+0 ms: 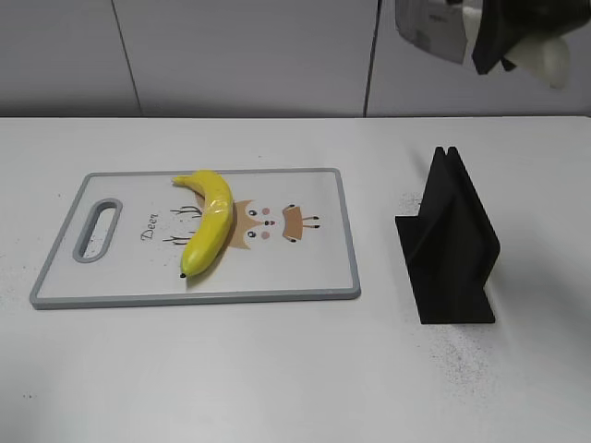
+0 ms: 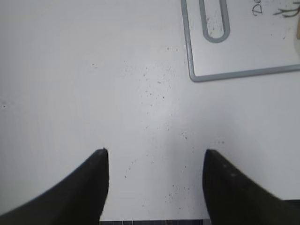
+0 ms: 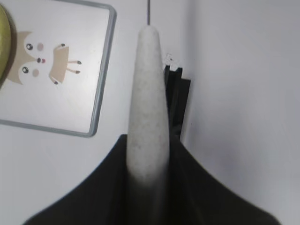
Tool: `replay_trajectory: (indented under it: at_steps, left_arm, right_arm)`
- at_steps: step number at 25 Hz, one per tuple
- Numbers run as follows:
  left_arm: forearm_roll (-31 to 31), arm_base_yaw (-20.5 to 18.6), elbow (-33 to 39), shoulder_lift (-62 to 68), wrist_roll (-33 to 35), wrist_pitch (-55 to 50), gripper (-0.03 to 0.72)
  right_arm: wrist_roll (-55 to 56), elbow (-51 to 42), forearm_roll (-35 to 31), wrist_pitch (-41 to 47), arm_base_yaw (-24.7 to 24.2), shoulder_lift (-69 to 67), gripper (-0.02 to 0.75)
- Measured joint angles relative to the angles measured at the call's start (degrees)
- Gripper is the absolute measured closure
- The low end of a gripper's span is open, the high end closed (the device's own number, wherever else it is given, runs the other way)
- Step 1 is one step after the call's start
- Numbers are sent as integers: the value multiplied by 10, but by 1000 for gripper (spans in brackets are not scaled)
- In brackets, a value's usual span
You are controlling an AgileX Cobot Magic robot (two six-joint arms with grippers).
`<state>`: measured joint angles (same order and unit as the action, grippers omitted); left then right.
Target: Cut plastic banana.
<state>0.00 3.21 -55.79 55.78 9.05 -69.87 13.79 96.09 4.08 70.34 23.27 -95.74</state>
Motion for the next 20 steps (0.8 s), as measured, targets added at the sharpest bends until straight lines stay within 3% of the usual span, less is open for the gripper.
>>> replay_trajectory:
  at_steps: [10, 20]
  left_arm:
    - [0, 0, 156, -192, 0, -1, 100]
    - [0, 0, 200, -405, 0, -1, 102]
  right_arm:
    - [72, -186, 15, -79, 0, 99, 579]
    - [100, -279, 13, -122, 0, 116, 579]
